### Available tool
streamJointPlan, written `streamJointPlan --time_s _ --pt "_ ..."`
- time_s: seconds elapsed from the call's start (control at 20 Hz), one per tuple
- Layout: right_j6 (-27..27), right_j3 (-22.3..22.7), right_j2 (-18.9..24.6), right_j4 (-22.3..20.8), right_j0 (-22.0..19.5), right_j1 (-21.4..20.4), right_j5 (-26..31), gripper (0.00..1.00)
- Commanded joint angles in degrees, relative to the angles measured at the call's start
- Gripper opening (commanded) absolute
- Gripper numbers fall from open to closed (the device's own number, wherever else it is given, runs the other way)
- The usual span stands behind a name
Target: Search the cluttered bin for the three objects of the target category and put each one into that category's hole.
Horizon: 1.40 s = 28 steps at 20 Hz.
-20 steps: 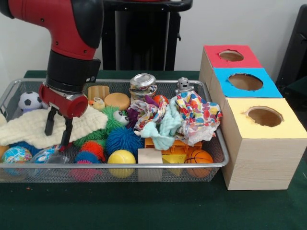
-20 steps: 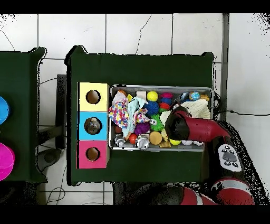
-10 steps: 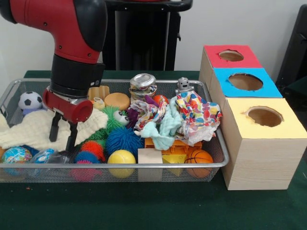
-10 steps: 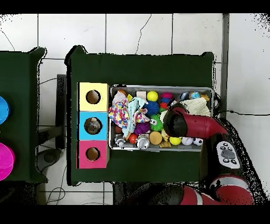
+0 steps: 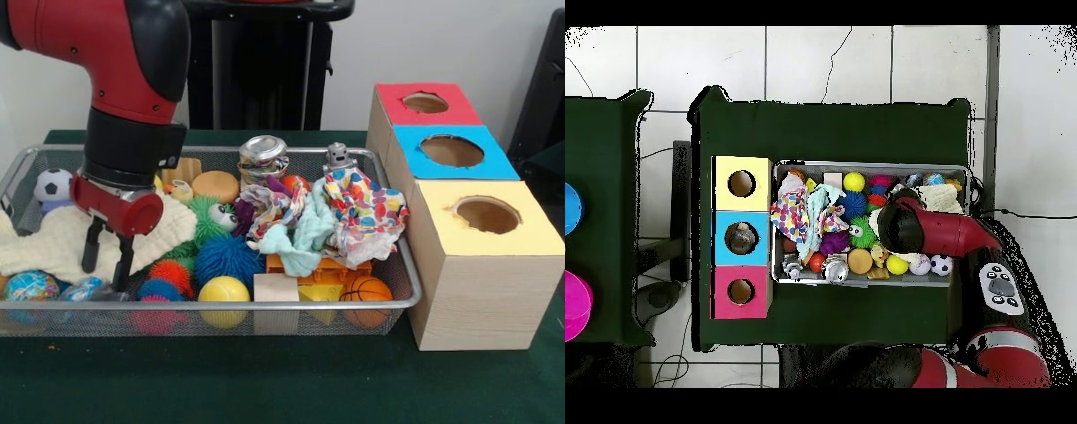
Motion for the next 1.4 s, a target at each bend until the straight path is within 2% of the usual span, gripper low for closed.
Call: streamJointPlan --time_s 0.05,0.6,0.9,1.4 --pt "-5.2 -4.4 7.8 -0.5 -2.5 2.9 7.0 1.0" --pt "-2.3 -3.0 6.1 -1.1 -2.3 3.1 4.4 1.0" --pt "-0.9 -0.6 7.0 -0.1 -2.0 3.3 4.5 1.0" --pt "4.1 2.3 3.0 1.0 1.8 2.1 1.6 1.0"
